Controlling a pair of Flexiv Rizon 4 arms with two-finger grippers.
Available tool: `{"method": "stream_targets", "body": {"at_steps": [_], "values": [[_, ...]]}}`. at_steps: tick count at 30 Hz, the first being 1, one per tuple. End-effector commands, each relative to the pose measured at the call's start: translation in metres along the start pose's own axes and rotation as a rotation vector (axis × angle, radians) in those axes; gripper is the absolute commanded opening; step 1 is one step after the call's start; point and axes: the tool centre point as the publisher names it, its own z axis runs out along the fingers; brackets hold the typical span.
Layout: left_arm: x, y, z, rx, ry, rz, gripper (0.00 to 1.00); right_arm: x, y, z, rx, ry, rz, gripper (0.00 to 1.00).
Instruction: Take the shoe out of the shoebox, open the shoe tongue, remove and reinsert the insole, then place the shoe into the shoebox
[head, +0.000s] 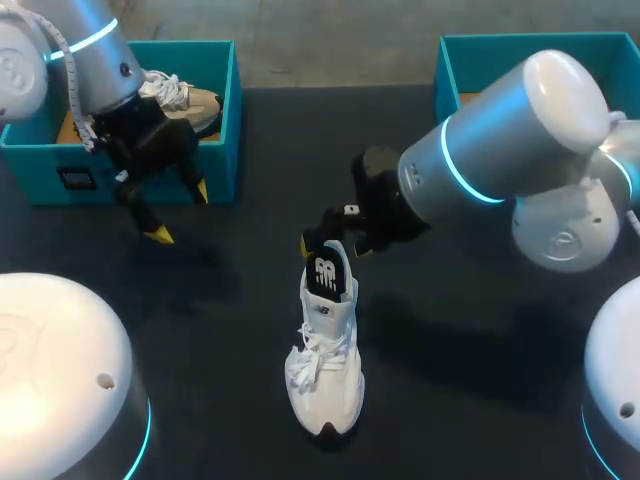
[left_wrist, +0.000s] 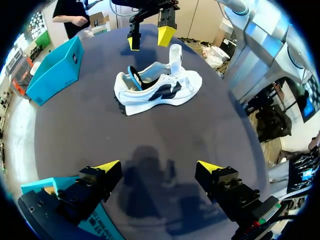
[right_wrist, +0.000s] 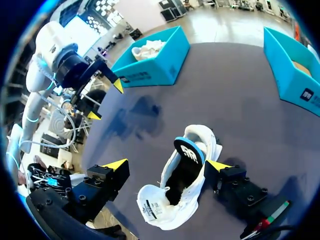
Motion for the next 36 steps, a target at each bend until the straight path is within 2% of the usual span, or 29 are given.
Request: {"method": "stream_targets", "body": {"at_steps": [1, 2, 4, 6, 7, 9, 10, 12, 14, 18, 27, 29, 30, 32, 34, 36], "values": [[0.001, 0.0, 0.001, -0.003, -0.002, 0.0, 1.0, 0.001, -0.002, -0.001, -0.005, -0.006, 0.002, 1.0], [-0.001, -0.001, 0.003, -0.009, 0.017, 0.016, 1.0, 0.005, 0.003, 0.005, 0.0, -0.002, -0.035, 1.0], [-0.003, 0.001, 0.004, 0.019, 0.087, 0.116, 1.0, 0.009, 0.008, 0.012, 0.007, -0.068, -0.078, 1.0], [-0.006, 0.006, 0.004, -0.005, 0.118, 0.148, 1.0, 0.011, 0.01, 0.015, -0.004, -0.072, -0.122, 1.0], [-0.008, 0.009, 0.004, -0.011, 0.13, 0.173, 1.0, 0.01, 0.011, 0.017, 0.01, -0.116, -0.129, 1.0], [-0.009, 0.014, 0.001, -0.031, 0.136, 0.199, 1.0, 0.01, 0.011, 0.02, 0.01, -0.123, -0.135, 1.0], [-0.01, 0.016, -0.001, -0.038, 0.14, 0.218, 1.0, 0.01, 0.011, 0.021, 0.023, -0.161, -0.122, 1.0], [-0.01, 0.021, -0.008, -0.064, 0.131, 0.253, 1.0, 0.01, 0.01, 0.024, 0.033, -0.18, -0.104, 1.0], [-0.006, 0.026, -0.015, -0.112, 0.115, 0.336, 1.0, 0.008, 0.007, 0.026, 0.056, -0.256, -0.05, 1.0], [-0.005, 0.035, -0.029, -0.176, 0.089, 0.389, 1.0, 0.009, 0.0, 0.028, 0.033, -0.311, -0.013, 1.0], [-0.015, 0.061, -0.057, -0.162, 0.071, 0.429, 1.0, 0.013, -0.01, 0.032, -0.01, -0.388, 0.008, 1.0], [-0.015, 0.063, -0.06, -0.168, 0.066, 0.433, 1.0, 0.012, -0.011, 0.03, -0.008, -0.403, 0.021, 0.49], [-0.017, 0.065, -0.062, -0.176, 0.064, 0.428, 1.0, 0.012, -0.012, 0.029, -0.002, -0.413, 0.026, 0.42], [-0.019, 0.068, -0.066, -0.186, 0.066, 0.436, 1.0, 0.011, -0.012, 0.027, 0.007, -0.437, 0.043, 0.18], [-0.024, 0.07, -0.07, -0.191, 0.067, 0.436, 1.0, 0.01, -0.011, 0.026, 0.009, -0.442, 0.046, 0.0], [-0.029, 0.073, -0.074, -0.196, 0.068, 0.441, 1.0, 0.009, -0.009, 0.025, 0.006, -0.444, 0.054, 0.0]]}}
